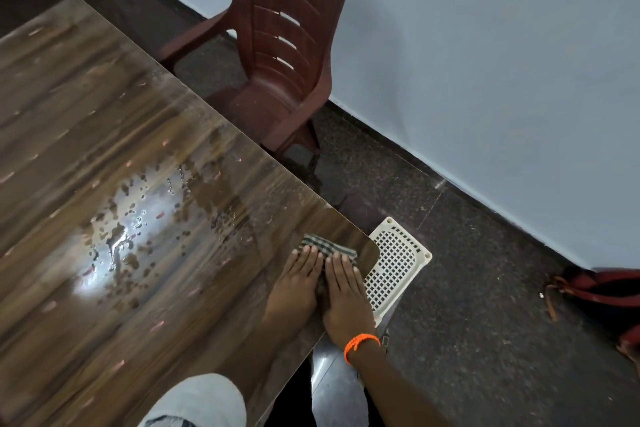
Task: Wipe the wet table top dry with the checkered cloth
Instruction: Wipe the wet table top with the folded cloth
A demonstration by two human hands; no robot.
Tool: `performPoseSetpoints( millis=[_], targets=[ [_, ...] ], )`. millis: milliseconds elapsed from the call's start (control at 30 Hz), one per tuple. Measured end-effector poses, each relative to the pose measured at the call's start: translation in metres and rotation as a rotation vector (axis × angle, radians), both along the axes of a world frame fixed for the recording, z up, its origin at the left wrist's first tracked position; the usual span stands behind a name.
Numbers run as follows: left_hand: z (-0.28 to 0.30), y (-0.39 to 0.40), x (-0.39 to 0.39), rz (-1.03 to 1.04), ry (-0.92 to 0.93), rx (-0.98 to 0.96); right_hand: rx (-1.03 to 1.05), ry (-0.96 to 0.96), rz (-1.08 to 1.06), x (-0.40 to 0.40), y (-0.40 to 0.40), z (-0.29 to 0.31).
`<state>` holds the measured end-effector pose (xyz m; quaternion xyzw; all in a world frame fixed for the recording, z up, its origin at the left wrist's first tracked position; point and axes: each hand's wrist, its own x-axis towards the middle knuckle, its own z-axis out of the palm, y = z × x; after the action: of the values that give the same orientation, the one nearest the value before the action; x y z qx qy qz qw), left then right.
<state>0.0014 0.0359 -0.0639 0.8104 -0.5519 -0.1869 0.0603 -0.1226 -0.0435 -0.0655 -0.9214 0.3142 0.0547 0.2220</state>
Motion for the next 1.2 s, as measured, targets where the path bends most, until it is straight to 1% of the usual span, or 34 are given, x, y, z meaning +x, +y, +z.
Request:
performPoseSetpoints(
  millis=[133,200,300,433,600,700,767,867,1000,1100,1200],
  targets=[
    [0.001,0.001,-0.029,-0.061,0.021,0.107,-0.031,0.021,0.051,-0.037,0.001,0.004],
    [0.001,-0.010,-0.034,-0.053,0.012,0.115,-0.081,0.047,0.047,-0.041,-0.013,0.005],
    [0.004,-0.022,-0.026,-0.050,-0.021,0.112,-0.105,0.090,-0.001,-0.028,-0.032,0.002],
    [0.005,-0.019,-0.002,-0.044,-0.064,0.105,-0.086,0.085,-0.037,0.006,-0.031,0.000],
    [0.004,0.026,0.019,0.017,-0.033,0.080,-0.063,0.027,0.097,0.024,0.008,0.005],
    [0.009,0.061,0.003,0.011,0.006,0.052,-0.037,0.017,0.144,0.002,0.034,0.000],
    [0.008,0.074,-0.017,-0.028,0.031,0.048,-0.011,0.018,0.167,-0.022,0.042,-0.005],
    [0.008,0.070,-0.042,-0.073,0.068,0.124,-0.014,0.016,0.195,-0.054,0.031,-0.007],
    [0.011,0.036,-0.047,-0.108,0.044,0.156,-0.050,0.057,0.093,-0.059,0.000,0.003],
    [0.014,0.016,-0.030,-0.069,0.011,0.135,-0.034,0.067,0.030,-0.033,-0.014,0.005],
    [0.016,0.017,-0.009,-0.021,-0.016,0.097,-0.028,0.050,0.009,-0.001,-0.009,0.004]
  ],
)
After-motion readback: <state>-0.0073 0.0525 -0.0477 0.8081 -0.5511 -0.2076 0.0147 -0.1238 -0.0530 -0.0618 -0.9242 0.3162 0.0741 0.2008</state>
